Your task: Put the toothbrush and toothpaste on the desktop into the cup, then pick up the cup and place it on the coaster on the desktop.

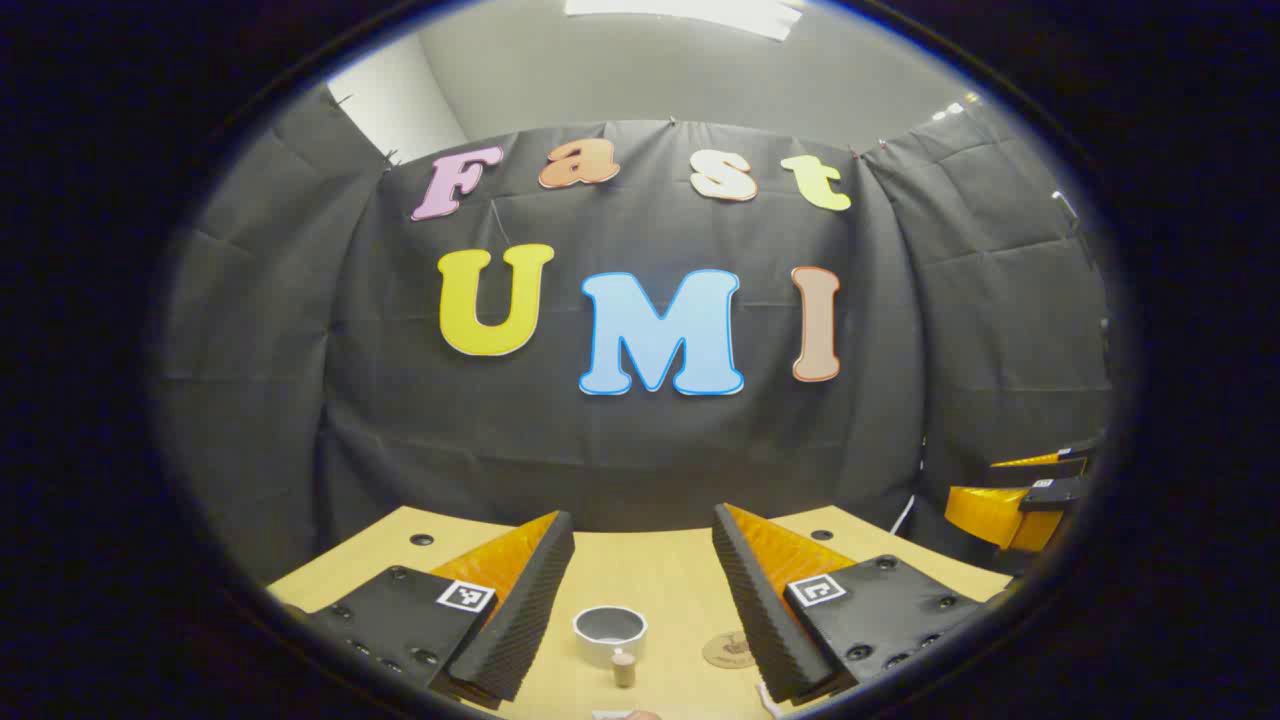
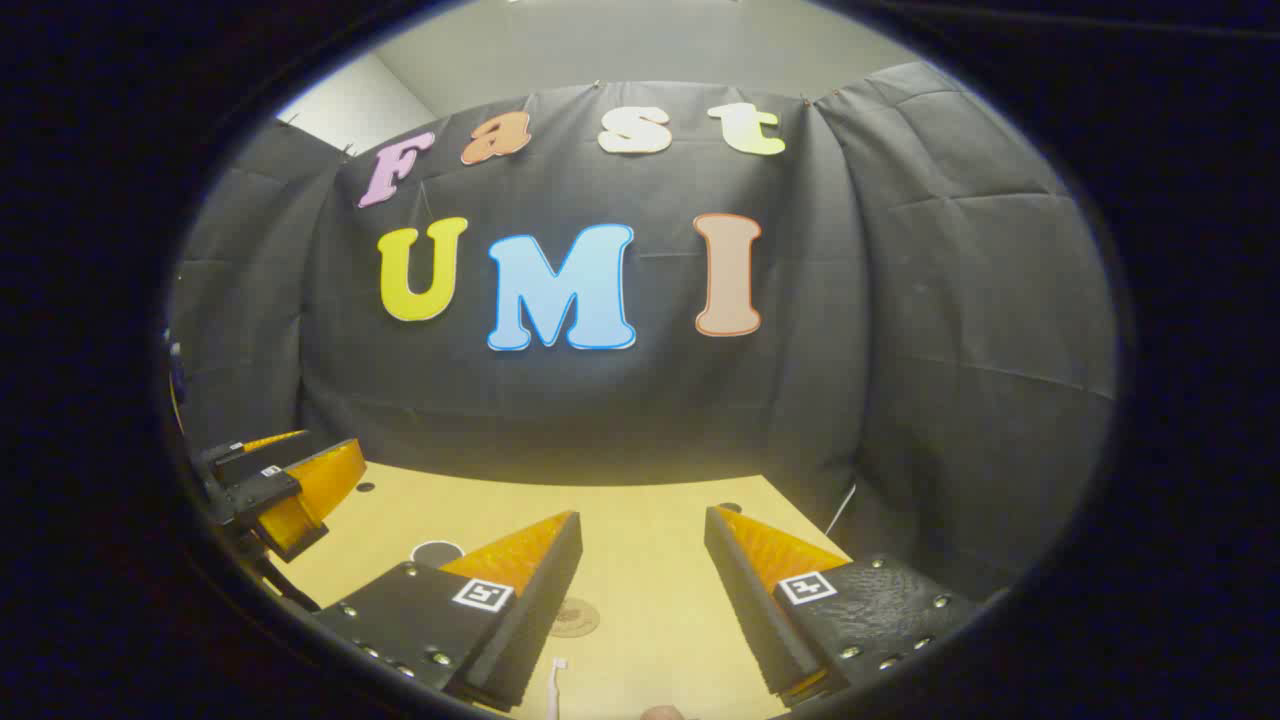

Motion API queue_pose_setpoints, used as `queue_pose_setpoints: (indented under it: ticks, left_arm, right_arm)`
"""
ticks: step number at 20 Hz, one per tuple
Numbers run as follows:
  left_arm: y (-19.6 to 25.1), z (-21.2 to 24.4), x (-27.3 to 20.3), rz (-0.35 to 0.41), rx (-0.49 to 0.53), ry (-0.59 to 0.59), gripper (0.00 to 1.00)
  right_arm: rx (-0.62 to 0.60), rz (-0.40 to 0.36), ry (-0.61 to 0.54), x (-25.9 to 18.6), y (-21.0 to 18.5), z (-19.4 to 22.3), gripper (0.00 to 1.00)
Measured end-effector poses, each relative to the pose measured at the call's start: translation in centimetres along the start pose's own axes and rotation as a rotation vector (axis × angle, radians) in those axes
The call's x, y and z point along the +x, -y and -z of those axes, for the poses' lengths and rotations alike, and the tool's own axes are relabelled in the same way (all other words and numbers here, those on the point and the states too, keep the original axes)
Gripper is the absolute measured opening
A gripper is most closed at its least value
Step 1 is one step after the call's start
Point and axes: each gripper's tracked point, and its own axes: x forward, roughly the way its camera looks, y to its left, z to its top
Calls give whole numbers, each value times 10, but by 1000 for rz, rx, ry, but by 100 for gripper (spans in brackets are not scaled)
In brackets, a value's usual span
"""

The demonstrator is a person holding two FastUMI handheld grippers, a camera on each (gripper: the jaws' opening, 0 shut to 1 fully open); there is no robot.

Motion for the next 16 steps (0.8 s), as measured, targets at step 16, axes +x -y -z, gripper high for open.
queue_pose_setpoints:
  ticks: [16]
  left_arm:
    - [-19, 21, -10, -39, 38, -94, 92]
  right_arm:
    - [-10, -110, -59, -3, -40, 15, 81]
